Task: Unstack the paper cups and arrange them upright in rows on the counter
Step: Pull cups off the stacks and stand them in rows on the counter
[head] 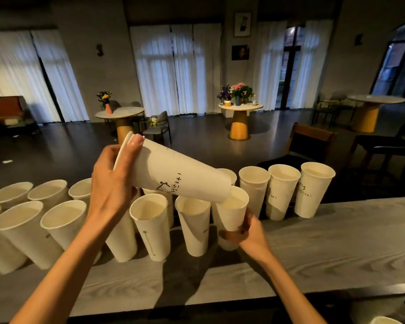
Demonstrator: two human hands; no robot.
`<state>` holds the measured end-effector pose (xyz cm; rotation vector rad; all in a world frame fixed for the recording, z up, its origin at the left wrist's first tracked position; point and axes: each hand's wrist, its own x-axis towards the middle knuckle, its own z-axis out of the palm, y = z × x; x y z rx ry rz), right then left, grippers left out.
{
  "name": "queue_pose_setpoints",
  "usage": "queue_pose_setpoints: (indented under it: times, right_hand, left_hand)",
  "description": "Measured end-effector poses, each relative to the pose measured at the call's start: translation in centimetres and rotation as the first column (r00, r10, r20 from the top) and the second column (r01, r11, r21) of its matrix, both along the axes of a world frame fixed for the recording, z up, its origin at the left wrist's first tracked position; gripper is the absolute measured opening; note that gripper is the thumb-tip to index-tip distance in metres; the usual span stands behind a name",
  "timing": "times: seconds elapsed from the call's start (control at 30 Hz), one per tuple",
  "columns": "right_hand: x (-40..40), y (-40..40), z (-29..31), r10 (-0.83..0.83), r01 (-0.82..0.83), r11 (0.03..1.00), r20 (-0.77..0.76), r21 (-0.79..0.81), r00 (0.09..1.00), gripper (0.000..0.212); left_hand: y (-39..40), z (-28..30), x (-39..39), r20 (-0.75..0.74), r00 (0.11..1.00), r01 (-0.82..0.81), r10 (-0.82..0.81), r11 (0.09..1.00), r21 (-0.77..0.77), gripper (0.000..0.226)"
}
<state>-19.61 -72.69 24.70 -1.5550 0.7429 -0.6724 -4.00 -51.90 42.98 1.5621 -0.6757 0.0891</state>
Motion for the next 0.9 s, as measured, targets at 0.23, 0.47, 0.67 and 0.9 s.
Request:
queue_pose_setpoints:
  times: [0.23, 0.47, 0.67, 0.9]
  right_hand:
    - [-4.9, 0.4, 2.6, -0.116, 0.117, 0.989, -0.015, 0.093, 0.993, 0.031]
    - [-11.9, 5.4, 11.0, 0.214, -0.291, 0.909, 0.264, 0.299, 0.940, 0.062]
    - [-14.7, 3.7, 9.4, 0.258, -0.257, 0.962, 0.000, 0.095, 0.966, 0.091]
    - [-13.1, -1.5, 4.0, -0.092, 0.061, 0.982, -0.171, -0.178, 0.981, 0.088]
  left_hand:
    - [-0.3, 0.6, -1.6, 0.045, 0.949, 0.308, -0.311, 0.949, 0.073, 0.058]
    - [-5.7, -0.7, -6.9, 0.198, 0.750, 0.566, -0.631, 0.767, 0.302, 0.054]
    - [-7.8, -1.1, -8.7, 0.278, 0.722, 0.505, -0.633, 0.757, 0.415, 0.068]
    - [-9.0, 1.1, -7.1, 0.312, 0.906, 0.240, -0.284, 0.955, 0.174, 0.071]
